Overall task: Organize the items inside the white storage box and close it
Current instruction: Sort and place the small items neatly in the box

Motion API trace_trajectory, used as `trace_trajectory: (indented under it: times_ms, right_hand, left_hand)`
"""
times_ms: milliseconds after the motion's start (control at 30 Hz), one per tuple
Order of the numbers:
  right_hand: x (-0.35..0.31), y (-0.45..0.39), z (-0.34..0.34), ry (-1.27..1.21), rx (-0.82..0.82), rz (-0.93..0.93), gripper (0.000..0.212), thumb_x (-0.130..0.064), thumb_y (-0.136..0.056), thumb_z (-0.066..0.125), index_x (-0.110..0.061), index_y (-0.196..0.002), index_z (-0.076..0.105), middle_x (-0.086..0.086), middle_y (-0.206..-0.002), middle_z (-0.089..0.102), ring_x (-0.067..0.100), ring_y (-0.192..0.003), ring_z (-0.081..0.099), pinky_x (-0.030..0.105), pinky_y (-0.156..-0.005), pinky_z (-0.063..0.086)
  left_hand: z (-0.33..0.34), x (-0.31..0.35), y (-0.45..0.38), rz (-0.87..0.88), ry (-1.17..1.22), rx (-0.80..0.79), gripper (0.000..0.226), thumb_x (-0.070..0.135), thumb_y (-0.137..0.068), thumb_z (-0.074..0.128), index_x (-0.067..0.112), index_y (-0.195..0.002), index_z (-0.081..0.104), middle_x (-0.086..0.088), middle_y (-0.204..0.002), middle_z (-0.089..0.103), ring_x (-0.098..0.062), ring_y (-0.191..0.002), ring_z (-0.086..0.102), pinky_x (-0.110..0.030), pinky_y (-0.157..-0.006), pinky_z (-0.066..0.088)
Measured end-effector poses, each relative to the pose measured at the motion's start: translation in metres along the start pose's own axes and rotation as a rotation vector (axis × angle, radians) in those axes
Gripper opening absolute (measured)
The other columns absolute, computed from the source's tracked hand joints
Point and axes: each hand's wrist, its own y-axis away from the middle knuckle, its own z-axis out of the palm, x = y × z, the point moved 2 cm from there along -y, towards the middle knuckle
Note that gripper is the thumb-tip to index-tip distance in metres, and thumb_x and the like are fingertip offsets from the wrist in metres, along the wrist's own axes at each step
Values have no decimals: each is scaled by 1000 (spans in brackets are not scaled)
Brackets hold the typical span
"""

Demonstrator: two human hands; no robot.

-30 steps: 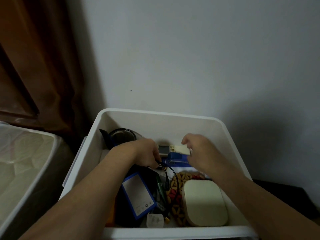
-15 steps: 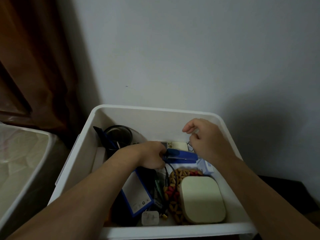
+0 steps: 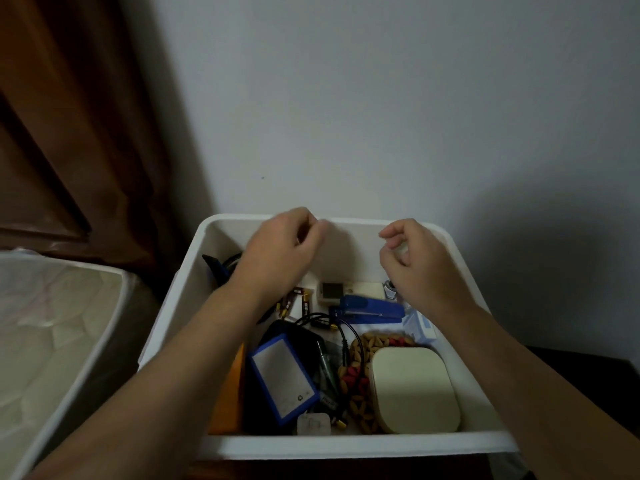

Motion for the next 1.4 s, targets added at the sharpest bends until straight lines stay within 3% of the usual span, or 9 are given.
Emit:
trace_trajectory:
  times_ms: [100, 333, 433, 600, 733, 967, 1200, 1300, 1400]
  right_hand:
    - [-11, 7, 5, -34, -160, 15, 2, -35, -101, 61, -34, -99, 61, -13, -72, 60, 6, -53, 51, 24, -55, 43]
    - [-71, 35, 45, 440, -744, -40, 37, -56, -87, 70, -22, -72, 67, -6, -67, 65, 11, -63, 63, 33, -61, 56]
    - [-87, 48, 68, 647, -802, -37, 37, -42, -87, 75, -17, -79, 49, -2, -77, 51, 19, -71, 55, 33, -59, 46]
    - [-88, 52, 82, 545, -897, 161, 21, -16, -86, 75, -16, -92, 55, 0, -85, 59, 20, -78, 62, 34, -66, 54]
    - [-77, 43, 59, 247, -828, 425, 38, -20, -85, 78, -18, -121, 67, 7, -84, 76, 18, -66, 77, 35, -70, 67]
    - [-58, 45, -7, -651, -223, 638, 17, -4, -90, 80, -1, -104, 71, 19, -95, 79, 26, -84, 81, 29, -76, 65]
    - [-71, 58, 7, -580, -227, 596, 35, -3, -78, 90, -10, -106, 69, 11, -94, 77, 23, -83, 79, 32, -73, 65]
    - [-74, 53, 14, -430, -333, 521, 54, -6, -77, 90, -24, -121, 64, 6, -94, 78, 21, -88, 79, 45, -82, 65]
    - [-66, 39, 1, -331, -288, 469, 43, -9, -84, 85, -29, -117, 66, 2, -90, 78, 19, -83, 78, 42, -78, 66]
  left_hand:
    - [-22, -7, 14, 15, -42, 68, 31, 45, -103, 53, 27, -81, 65, 6, -71, 64, -6, -64, 57, -27, -57, 44]
    - [-9, -37, 57, -115, -212, -207, 26, 40, -102, 60, 23, -83, 66, 4, -76, 67, -13, -70, 64, -36, -64, 54]
    - [5, -43, 55, -118, -329, -333, 27, 40, -103, 58, 27, -80, 62, 3, -78, 66, -13, -70, 63, -30, -57, 45]
    - [9, -52, 51, -90, -373, -385, 25, 39, -103, 58, 30, -79, 60, 4, -78, 66, -13, -69, 63, -31, -60, 49]
    - [8, -56, 48, -123, -283, -354, 31, 41, -108, 48, 23, -91, 67, 2, -86, 69, -16, -79, 66, -38, -72, 55]
    - [5, -43, 55, -138, -66, -295, 62, 69, -105, 19, 32, -104, 68, 7, -91, 68, -12, -88, 65, -38, -81, 51]
    - [4, -29, 57, 122, -195, -383, 35, 61, -107, 25, 37, -119, 49, 10, -95, 65, -6, -84, 62, -36, -76, 51]
    - [5, -25, 58, 241, -221, -389, 35, 54, -109, 31, 41, -140, 43, 16, -114, 65, -1, -95, 62, -28, -80, 48]
    - [10, -26, 59, 314, -309, -421, 39, 41, -109, 40, 41, -148, 41, 17, -133, 58, -3, -107, 59, -26, -86, 46]
